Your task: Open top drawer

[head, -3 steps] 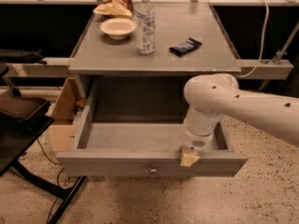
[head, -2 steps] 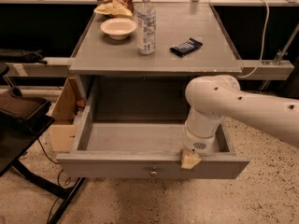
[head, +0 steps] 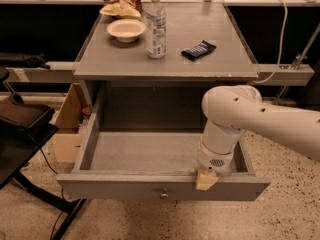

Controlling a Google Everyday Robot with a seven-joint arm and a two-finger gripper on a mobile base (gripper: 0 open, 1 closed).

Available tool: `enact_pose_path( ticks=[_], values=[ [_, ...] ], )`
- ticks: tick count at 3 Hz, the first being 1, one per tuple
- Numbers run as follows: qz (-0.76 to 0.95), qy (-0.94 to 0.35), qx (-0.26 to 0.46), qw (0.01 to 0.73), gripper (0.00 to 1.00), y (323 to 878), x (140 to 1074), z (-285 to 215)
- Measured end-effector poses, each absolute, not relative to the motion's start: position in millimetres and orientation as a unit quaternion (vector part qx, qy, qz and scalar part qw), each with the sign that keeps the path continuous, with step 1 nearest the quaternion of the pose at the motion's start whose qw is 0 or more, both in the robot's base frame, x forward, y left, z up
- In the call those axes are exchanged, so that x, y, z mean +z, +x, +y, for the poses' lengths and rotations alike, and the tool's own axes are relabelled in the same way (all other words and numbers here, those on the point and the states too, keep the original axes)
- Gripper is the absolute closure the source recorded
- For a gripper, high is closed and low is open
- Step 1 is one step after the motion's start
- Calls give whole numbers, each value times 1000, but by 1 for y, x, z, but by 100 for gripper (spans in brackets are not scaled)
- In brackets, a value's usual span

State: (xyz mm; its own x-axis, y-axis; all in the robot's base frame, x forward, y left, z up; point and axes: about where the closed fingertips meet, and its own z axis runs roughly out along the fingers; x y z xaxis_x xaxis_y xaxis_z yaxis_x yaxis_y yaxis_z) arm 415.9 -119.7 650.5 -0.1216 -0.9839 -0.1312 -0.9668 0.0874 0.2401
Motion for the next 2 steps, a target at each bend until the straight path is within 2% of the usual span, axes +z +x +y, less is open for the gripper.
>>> enact_pose_path(
  ticks=[1,2],
  values=[
    [-736,660,-146,36,100,399,653,-120],
    [-736,660,-146,36,79,399,653,-120]
  ],
)
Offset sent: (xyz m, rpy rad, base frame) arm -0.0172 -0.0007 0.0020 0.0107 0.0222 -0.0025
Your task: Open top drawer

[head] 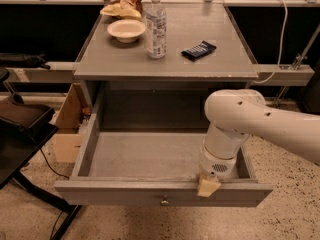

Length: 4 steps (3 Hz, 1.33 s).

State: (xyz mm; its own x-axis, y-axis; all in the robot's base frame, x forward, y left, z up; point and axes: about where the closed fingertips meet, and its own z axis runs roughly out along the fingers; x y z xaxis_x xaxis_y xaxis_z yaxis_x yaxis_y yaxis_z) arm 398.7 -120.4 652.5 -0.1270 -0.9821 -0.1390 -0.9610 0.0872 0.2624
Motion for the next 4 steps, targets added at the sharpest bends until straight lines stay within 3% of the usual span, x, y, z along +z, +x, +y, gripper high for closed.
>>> enact_pose_path(
  ticks=[2,3,4],
  values=[
    [-729,668,-143,29,33,403,663,-122],
    [-699,701,-138,-1,10,413,718,-118],
    [-644,754,-125,-39,0,414,794,-106]
  ],
)
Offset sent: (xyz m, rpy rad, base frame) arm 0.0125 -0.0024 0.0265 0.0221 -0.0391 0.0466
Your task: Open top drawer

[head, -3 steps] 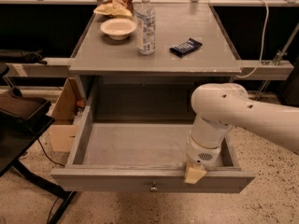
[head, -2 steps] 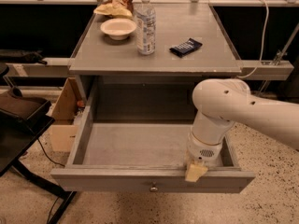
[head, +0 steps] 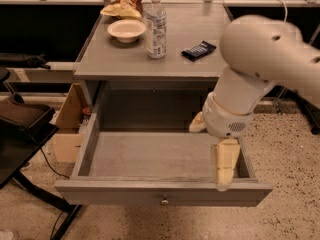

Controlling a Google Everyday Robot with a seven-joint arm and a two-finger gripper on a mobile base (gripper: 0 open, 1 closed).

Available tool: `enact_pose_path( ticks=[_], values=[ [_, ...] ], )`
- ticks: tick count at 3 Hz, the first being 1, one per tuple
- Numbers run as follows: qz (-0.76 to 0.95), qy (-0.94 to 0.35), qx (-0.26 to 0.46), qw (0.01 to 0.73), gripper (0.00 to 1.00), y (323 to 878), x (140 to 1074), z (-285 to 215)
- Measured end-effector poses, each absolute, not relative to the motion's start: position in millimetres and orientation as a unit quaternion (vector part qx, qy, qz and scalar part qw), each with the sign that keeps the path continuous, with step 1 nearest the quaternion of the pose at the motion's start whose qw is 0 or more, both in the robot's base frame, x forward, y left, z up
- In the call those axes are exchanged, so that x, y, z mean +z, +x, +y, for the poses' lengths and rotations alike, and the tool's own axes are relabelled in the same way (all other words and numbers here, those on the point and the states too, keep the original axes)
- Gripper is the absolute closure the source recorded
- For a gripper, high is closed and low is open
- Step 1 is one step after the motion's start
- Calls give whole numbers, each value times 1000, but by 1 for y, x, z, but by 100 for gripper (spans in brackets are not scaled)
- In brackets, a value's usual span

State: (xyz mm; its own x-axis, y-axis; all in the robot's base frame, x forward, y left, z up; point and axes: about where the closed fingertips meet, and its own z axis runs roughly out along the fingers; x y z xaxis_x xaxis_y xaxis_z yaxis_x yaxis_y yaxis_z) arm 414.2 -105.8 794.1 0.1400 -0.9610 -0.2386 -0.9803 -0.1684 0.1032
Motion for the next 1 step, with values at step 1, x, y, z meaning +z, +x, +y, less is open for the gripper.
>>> enact_pose_path(
  ticks=[1],
  values=[
    [581,-803,105,82,0,410,858,-94]
  ],
)
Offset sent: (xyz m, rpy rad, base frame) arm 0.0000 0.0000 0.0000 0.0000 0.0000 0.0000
